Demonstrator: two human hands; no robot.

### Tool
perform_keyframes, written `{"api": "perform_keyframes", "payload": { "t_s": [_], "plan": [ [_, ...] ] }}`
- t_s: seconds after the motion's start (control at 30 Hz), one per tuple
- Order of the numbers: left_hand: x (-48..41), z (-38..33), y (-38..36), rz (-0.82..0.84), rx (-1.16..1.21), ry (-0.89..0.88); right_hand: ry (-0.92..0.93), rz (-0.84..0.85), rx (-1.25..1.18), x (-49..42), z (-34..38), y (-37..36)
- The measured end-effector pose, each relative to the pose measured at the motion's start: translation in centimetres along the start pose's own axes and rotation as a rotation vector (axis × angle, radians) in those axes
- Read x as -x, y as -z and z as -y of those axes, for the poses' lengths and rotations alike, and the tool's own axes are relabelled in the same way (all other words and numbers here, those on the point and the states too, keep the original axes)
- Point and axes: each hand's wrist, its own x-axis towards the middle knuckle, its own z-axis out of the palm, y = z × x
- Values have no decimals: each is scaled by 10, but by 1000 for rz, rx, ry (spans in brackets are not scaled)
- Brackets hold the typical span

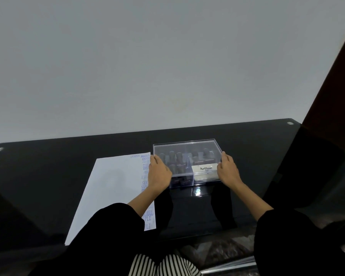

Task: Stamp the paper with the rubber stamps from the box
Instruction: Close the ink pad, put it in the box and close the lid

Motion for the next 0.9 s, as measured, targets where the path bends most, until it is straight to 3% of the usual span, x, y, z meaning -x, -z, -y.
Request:
{"api": "perform_keyframes", "payload": {
  "t_s": [0.27, 0.9],
  "plan": [
    [-35, 3, 2, -21, -7, 18, 105, -11, 31, -29, 12, -7],
    [-171, 10, -1, -92, -101, -16, 142, -44, 76, -161, 42, -47]
  ]
}}
